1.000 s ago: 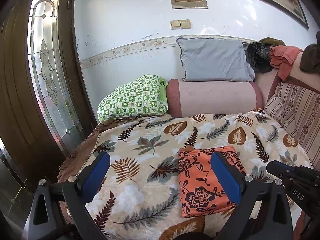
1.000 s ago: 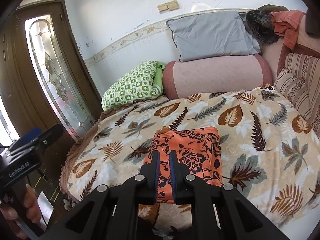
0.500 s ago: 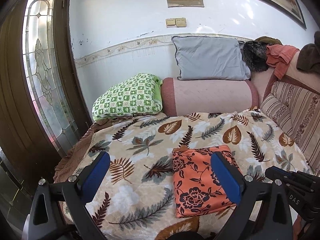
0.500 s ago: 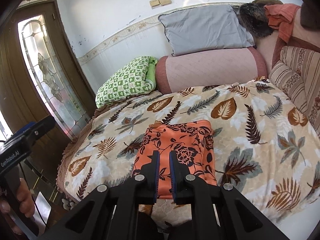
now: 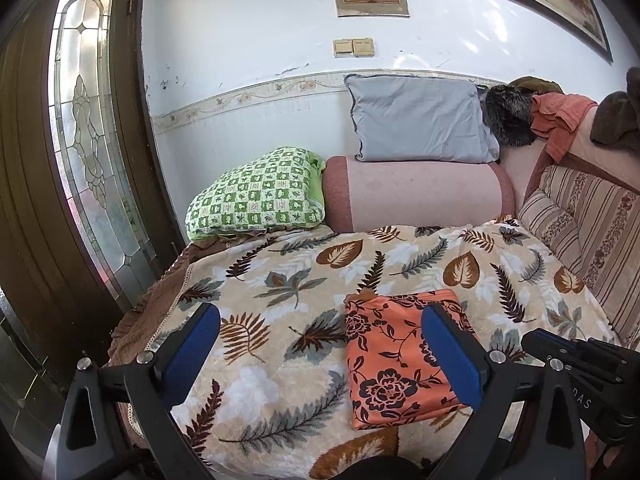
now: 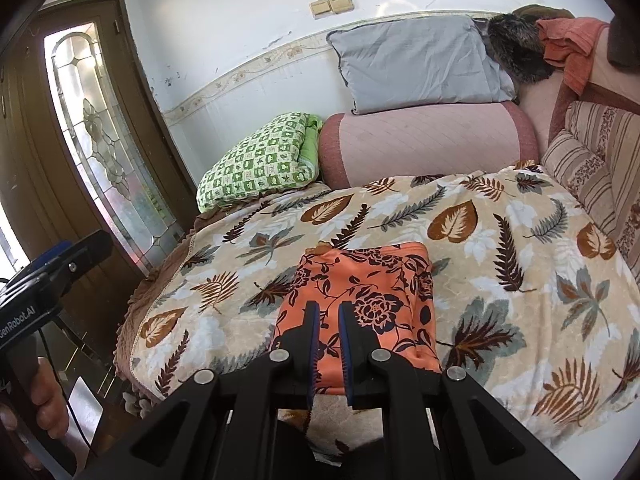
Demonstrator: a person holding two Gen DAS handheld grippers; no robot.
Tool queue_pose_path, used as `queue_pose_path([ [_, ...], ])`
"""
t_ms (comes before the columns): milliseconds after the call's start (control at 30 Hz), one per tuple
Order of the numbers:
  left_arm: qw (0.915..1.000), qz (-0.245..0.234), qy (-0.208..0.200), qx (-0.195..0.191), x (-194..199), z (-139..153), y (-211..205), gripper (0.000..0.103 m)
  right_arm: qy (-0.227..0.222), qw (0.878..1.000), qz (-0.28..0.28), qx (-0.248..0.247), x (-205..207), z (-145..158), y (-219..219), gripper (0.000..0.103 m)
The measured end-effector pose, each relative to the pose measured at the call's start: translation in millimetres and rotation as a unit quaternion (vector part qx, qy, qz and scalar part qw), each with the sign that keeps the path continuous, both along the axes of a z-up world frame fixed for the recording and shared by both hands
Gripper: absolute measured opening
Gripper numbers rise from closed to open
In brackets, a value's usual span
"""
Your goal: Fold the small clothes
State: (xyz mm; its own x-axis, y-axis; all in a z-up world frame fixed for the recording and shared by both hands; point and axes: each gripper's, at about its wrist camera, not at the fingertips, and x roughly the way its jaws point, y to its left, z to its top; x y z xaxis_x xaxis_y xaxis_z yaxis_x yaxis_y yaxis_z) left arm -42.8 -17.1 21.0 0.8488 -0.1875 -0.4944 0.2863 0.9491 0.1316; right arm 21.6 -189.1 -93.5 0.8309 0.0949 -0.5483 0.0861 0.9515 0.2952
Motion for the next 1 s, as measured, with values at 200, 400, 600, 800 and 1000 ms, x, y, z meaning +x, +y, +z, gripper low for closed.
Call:
queue_pose_path([
  [200, 1.0, 0.001, 0.002, -0.002, 2, -1, 1, 0.1, -0.007, 1.0, -0.003, -0.002, -1, 4, 2, 0.012],
  [400, 0.9999, -0.002, 0.011, -0.004, 12, -6, 1, 0.1, -0.005, 1.0, -0.012, 0.001, 5, 2, 5, 0.012],
  [600, 0.9998, 0.004, 0.017, -0.003, 30, -11, 4, 0.1, -0.002, 1.0, -0.014, 0.001, 17, 1, 10, 0.012],
  [800, 0.999, 0.02, 0.039, -0.005, 57, -24, 9, 0.1, 0.001, 1.0, -0.011, 0.002, 39, -5, 13, 0.012],
  [1000, 0.9984, 0.029, 0.049, 0.001, 71, -35, 10, 0.1, 0.009, 1.0, -0.007, 0.015, 59, -14, 11, 0.012],
])
